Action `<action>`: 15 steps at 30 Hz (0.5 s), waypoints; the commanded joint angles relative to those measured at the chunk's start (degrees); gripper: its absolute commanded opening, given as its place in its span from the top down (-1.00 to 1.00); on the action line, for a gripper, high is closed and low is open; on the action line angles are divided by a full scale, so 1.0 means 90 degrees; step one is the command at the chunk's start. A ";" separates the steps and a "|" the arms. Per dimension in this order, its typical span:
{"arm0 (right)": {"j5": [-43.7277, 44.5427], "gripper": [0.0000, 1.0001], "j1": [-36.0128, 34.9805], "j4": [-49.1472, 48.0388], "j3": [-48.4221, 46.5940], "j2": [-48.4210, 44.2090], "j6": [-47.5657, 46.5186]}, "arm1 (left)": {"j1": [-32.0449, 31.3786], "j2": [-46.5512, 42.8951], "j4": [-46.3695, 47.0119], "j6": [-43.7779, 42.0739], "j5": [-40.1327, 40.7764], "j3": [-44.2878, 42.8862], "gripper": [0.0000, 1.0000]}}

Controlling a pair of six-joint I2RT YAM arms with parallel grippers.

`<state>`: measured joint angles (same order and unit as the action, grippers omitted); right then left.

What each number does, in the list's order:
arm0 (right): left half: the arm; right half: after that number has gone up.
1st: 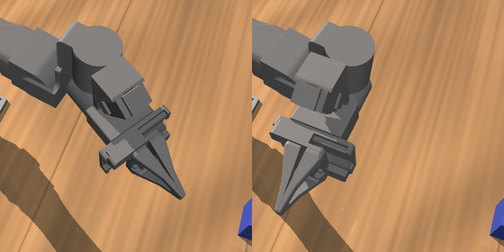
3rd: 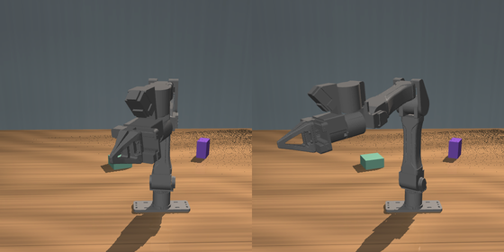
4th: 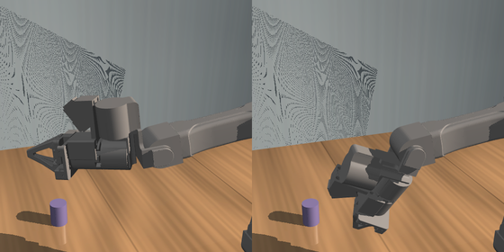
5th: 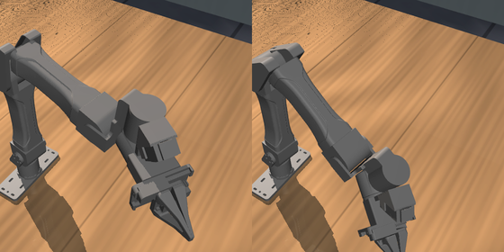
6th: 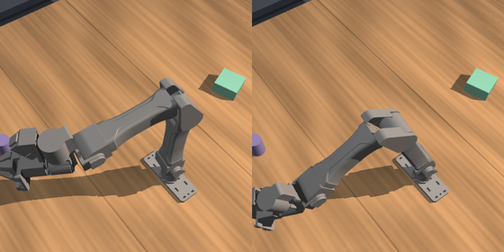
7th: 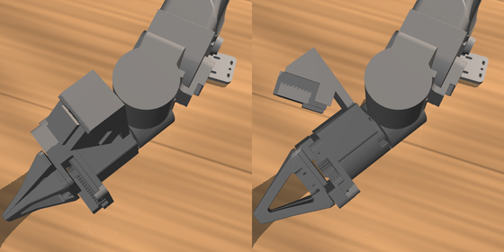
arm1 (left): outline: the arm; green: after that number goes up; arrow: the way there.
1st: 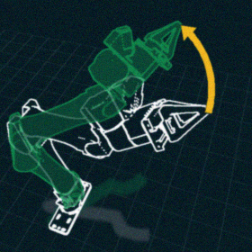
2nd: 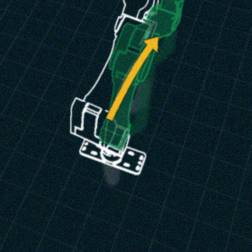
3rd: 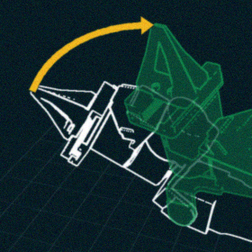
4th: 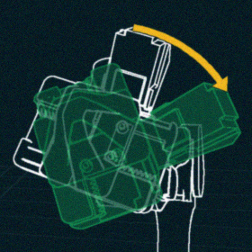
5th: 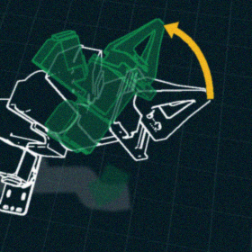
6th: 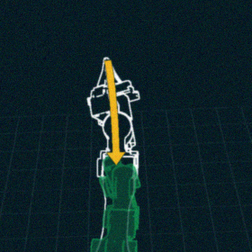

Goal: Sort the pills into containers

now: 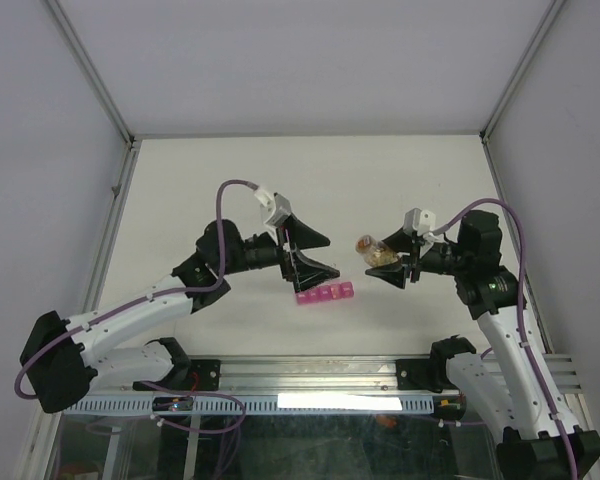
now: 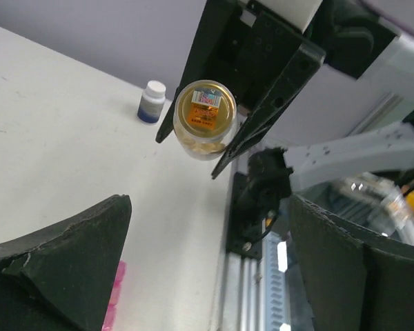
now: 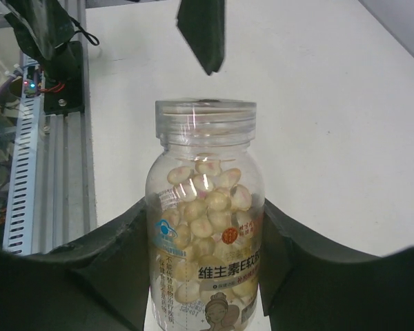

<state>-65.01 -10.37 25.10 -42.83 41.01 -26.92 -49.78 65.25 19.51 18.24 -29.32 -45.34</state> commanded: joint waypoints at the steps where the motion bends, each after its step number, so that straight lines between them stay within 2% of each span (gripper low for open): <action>1: 0.0474 1.00 -0.0001 -0.0521 -0.0153 -0.0180 -0.0063 | 0.0042 -0.0529 0.1982 0.2118 0.0970 0.0915 -0.94; 3: 0.0627 1.00 0.0000 -0.0552 -0.0125 -0.0160 -0.0073 | -0.0006 -0.0481 0.2063 0.2791 0.1286 0.0939 -0.72; 5: 0.0679 1.00 -0.0005 -0.0529 -0.0134 -0.0117 -0.0101 | -0.0282 -0.0388 0.1677 0.2799 0.1820 0.0671 -0.62; 9: 0.0738 1.00 0.0000 -0.0524 -0.0115 -0.0114 -0.0134 | -0.1158 -0.0129 0.0146 0.1940 0.3488 -0.0310 -0.62; 15: 0.0749 1.00 -0.0015 -0.0524 -0.0112 -0.0094 -0.0134 | -0.1334 0.0410 -0.0433 0.1709 0.3870 -0.1042 -0.62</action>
<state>-58.81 -10.37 23.35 -42.83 40.32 -27.49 -61.60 66.96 19.38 35.99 -1.28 -50.22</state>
